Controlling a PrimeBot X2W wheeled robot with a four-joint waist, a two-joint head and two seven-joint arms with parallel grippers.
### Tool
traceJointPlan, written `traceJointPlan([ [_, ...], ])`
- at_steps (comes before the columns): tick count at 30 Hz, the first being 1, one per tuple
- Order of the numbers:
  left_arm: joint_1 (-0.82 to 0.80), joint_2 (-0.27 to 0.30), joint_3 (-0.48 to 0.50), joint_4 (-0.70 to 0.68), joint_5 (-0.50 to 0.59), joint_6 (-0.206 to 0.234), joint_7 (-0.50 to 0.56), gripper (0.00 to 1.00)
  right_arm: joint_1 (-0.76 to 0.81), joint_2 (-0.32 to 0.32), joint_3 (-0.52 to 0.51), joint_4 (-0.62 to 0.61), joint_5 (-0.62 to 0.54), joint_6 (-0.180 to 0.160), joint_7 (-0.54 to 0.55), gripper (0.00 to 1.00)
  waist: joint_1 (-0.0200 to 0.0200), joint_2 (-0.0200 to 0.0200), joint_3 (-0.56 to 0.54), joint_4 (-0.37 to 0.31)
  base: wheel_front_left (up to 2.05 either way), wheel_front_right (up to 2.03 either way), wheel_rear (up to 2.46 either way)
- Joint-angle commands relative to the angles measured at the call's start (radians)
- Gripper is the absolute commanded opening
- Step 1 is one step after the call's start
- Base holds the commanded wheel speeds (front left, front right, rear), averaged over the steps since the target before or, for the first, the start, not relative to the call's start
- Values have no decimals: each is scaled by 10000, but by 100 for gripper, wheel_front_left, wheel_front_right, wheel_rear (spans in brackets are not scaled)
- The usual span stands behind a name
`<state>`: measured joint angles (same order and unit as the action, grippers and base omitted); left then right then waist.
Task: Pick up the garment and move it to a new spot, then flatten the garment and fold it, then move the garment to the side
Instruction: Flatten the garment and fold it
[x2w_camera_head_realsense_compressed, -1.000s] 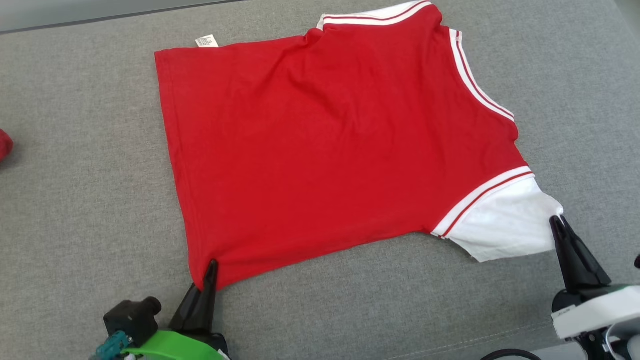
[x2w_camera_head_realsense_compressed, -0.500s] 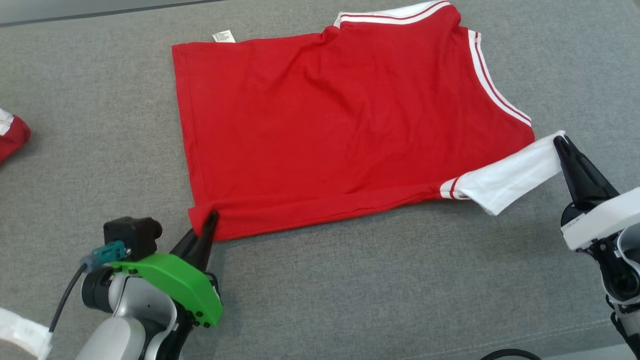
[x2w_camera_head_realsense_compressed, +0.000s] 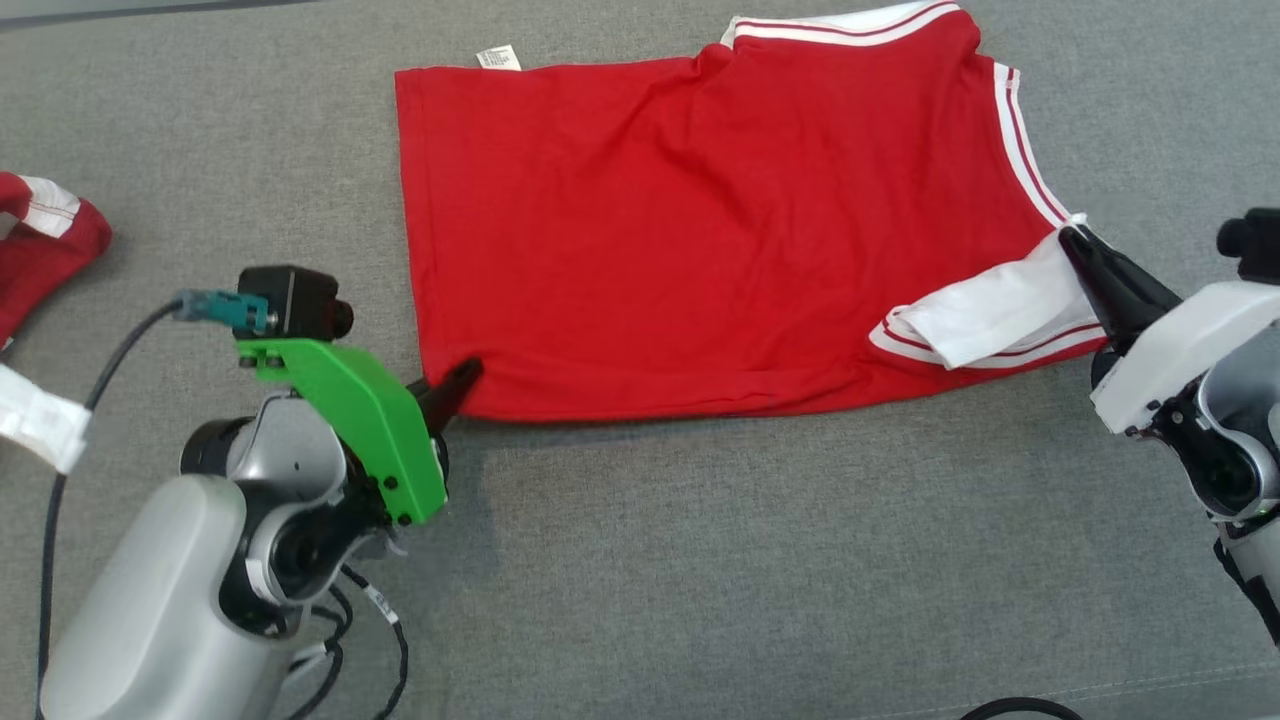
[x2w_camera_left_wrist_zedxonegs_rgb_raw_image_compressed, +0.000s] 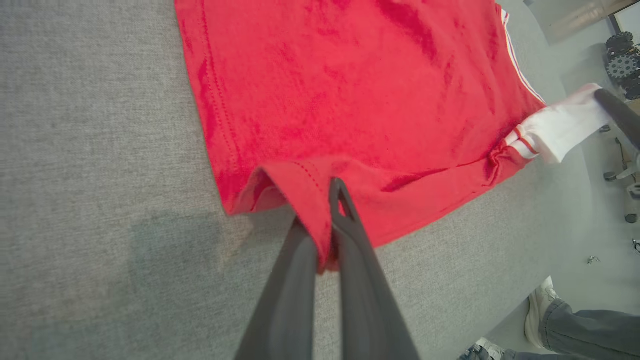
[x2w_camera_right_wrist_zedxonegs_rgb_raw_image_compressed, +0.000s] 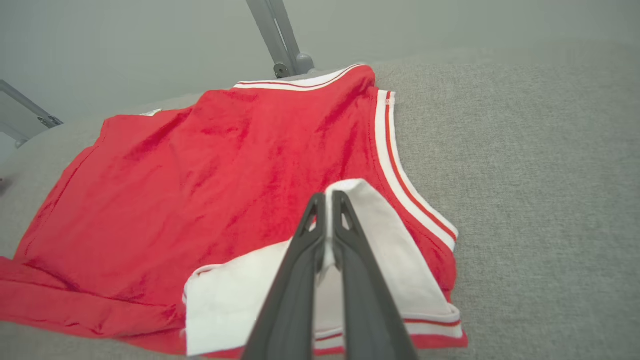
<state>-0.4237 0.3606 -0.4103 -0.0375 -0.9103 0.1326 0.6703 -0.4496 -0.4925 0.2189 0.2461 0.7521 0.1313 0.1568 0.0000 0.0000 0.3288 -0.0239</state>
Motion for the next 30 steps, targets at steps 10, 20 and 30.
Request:
traceJointPlan([
  [10,-1747,87,360,766,-792,1216,2081,0,-1479,-672,1704,454,101,-10,1421,0,0,0,-44,-207,0,0,0],
  [20,-1979,10,200,1065,-1016,1932,3006,0,-2451,-916,2563,1353,219,-10,946,0,0,0,-67,-259,0,0,0],
  [30,-888,152,507,-482,-1548,2331,3283,0,-1981,-1661,2907,752,969,-10,369,0,0,0,-503,-138,0,0,0],
])
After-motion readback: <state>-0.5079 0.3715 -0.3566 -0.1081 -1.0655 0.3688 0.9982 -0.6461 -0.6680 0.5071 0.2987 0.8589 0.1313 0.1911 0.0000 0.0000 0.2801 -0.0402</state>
